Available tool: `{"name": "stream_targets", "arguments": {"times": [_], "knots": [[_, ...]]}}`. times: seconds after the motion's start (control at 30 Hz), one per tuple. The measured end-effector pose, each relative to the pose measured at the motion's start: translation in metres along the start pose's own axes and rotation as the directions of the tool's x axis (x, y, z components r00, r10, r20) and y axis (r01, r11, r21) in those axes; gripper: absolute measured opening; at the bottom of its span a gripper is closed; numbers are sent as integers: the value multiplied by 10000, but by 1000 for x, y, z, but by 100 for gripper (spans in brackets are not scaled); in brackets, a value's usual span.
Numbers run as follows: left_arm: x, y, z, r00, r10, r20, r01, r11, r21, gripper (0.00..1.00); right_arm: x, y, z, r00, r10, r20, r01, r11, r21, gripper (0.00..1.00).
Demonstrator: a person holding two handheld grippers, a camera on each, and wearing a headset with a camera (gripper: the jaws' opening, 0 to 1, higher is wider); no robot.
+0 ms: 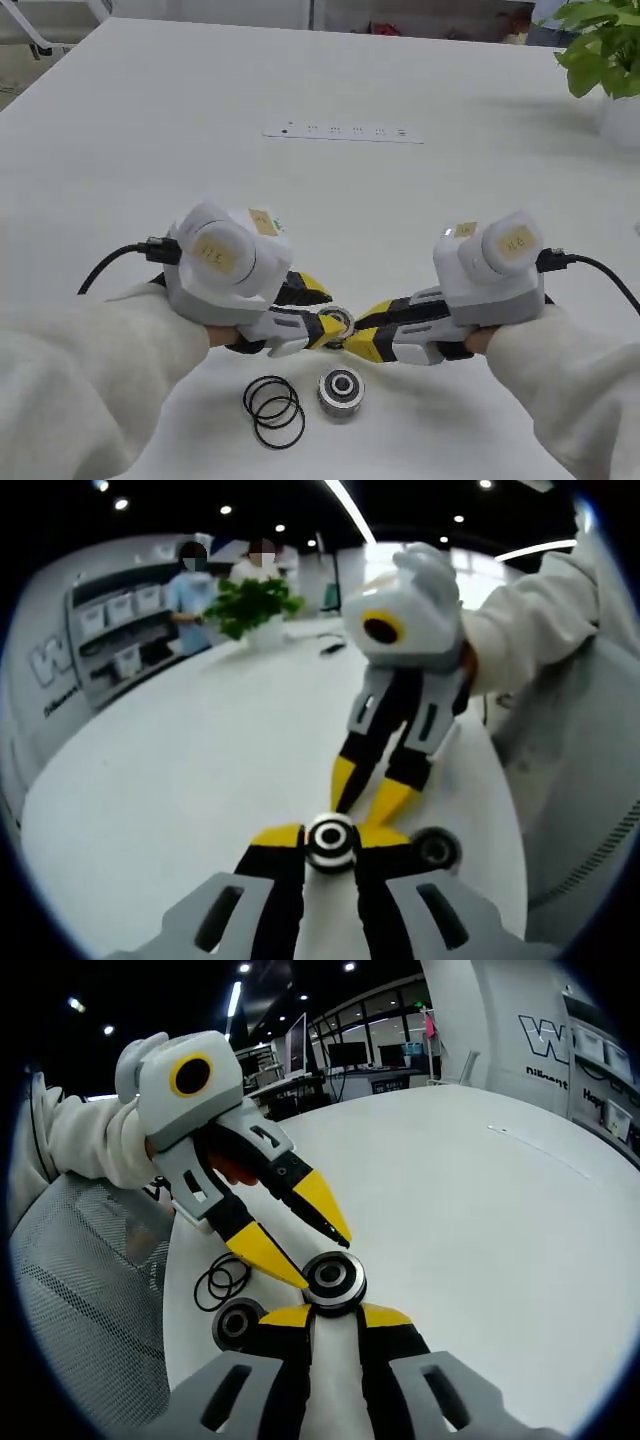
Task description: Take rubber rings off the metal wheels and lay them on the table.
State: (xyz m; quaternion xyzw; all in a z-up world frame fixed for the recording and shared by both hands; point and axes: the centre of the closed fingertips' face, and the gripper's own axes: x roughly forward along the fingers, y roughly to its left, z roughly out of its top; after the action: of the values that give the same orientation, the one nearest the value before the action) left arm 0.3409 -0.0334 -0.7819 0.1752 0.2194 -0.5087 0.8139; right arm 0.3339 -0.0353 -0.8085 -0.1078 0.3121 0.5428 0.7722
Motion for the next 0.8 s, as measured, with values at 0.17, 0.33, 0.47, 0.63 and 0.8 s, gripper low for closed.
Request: {"name": "stream_targets", "arguments": {"times": [0.17, 0.33, 0.47, 0.63, 0.8], "knots": [[1, 0, -6, 9999, -25, -138, 24, 9999, -120, 16, 0, -1, -1, 10000, -28, -23, 28, 10000, -72, 12], [2, 0, -8, 9998, -57, -177, 55, 9999, -150, 15, 0, -1, -1, 10000, -31, -23, 30, 9999, -140, 11], [2, 0, -9, 9998, -25, -179, 20, 9997, -259, 15, 0, -2, -1, 10000, -58, -9, 57, 9996, -277, 6], [2, 0, -9, 9999, -22, -130, 19, 9997, -242, 15, 0, -5, -1, 9998, -202, -20, 201, 9991, -370, 1], [1, -1, -10, 9999, 3, -149, -6, 9998, -196, 15, 1, -7, -1, 9995, -287, -113, 284, 9994, -218, 0]]}}
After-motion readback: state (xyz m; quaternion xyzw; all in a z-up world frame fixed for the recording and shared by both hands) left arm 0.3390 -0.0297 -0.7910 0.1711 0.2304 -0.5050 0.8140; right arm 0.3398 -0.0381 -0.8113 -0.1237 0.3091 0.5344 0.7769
